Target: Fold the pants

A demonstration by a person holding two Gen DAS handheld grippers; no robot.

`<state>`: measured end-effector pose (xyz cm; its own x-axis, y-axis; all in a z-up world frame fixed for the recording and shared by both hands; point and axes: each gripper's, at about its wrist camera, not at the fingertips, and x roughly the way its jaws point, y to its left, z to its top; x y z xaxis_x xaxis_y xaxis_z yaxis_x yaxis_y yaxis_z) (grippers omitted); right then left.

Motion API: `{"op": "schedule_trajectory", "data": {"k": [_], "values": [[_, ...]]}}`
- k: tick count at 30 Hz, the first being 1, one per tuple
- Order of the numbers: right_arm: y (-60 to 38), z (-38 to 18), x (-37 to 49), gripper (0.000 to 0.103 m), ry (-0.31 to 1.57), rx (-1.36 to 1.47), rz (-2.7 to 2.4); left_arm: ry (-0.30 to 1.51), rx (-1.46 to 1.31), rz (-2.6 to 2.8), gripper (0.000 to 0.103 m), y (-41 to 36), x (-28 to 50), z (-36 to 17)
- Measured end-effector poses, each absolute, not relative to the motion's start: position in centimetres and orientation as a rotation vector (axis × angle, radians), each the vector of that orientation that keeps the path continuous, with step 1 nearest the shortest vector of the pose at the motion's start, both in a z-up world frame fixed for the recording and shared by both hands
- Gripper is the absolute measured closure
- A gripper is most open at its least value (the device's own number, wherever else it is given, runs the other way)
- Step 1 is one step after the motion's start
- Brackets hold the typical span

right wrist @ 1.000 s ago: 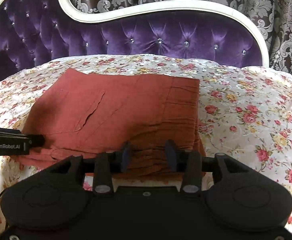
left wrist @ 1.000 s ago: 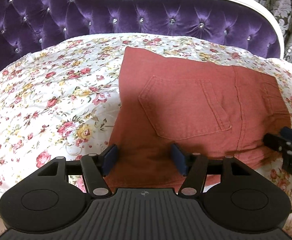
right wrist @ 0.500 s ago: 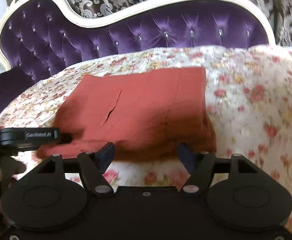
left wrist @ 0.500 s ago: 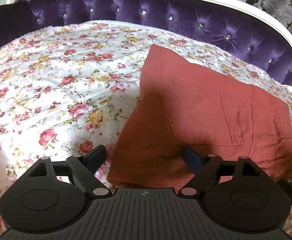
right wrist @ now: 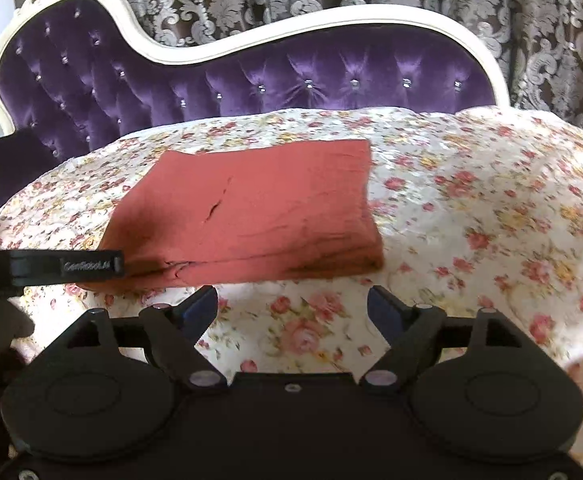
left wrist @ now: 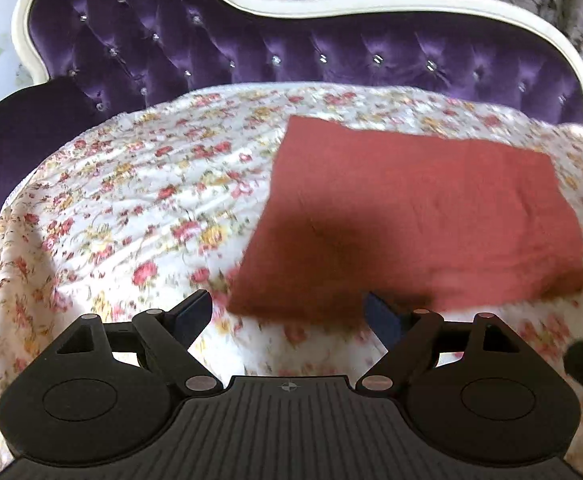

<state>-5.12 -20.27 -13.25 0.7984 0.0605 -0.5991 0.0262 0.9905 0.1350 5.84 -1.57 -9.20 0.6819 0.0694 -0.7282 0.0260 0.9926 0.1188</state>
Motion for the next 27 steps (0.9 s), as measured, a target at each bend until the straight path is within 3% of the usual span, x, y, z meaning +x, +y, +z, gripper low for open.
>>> {"op": "schedule_trajectory", "data": {"k": [27], "values": [[-18.8,-10.5,-10.4,0.020,0.625,0.092,-0.047,0.762,0.099,-0.095,0.020,-1.4,-2.3,-5.1]]}}
